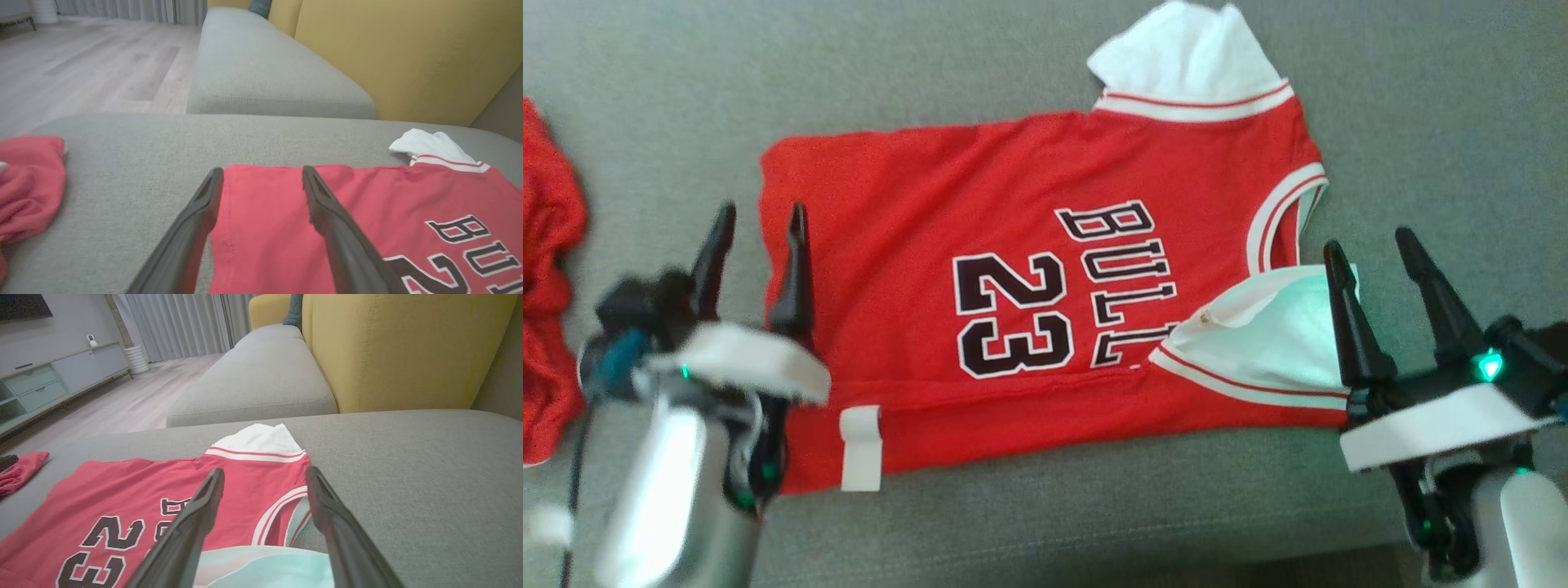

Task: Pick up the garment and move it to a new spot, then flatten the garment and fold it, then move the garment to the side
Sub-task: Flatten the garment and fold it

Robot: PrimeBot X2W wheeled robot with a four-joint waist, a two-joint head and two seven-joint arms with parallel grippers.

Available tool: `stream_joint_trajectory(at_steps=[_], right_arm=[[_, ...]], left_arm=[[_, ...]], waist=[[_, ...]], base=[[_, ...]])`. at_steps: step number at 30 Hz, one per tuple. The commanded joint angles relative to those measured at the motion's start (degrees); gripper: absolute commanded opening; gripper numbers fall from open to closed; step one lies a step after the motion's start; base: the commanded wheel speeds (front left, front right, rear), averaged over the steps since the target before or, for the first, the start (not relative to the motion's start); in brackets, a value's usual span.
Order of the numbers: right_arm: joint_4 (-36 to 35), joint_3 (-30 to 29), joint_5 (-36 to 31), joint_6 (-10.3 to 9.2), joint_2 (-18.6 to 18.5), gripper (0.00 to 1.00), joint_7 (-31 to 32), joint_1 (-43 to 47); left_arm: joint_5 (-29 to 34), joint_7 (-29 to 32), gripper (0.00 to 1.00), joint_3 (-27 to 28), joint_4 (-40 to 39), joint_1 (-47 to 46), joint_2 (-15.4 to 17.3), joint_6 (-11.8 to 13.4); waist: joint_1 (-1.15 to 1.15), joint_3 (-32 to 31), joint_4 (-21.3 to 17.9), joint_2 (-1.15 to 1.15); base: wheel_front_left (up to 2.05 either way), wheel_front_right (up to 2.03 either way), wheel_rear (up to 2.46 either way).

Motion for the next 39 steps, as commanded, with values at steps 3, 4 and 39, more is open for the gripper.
stream_joint_trajectory(at_steps=[3,4,39], right_arm=[[-2.0,1.4,-0.8,-0.05,0.1,1.0,-0.8,-3.1],[-1.9,1.5,-0.9,-0.05,0.1,1.0,-0.8,-3.4],[17.6,0.7,4.2,-0.05,-7.0,1.0,-1.3,-26.9]], left_arm=[[-1.1,-1.0,1.0,2.1,4.9,-7.4,1.5,-1.9],[-1.8,-1.0,1.0,2.4,7.5,-9.3,1.5,-2.5],[-3.6,-4.3,0.0,-3.0,40.3,-33.6,-0.9,-9.9]], waist=[[0.0,4.0,-1.3,0.0],[0.0,4.8,-1.5,0.0],[0.0,11.5,3.0,0.0]], base=[[0.0,0.0,0.0],[0.0,0.0,0.0],[0.0,0.0,0.0]])
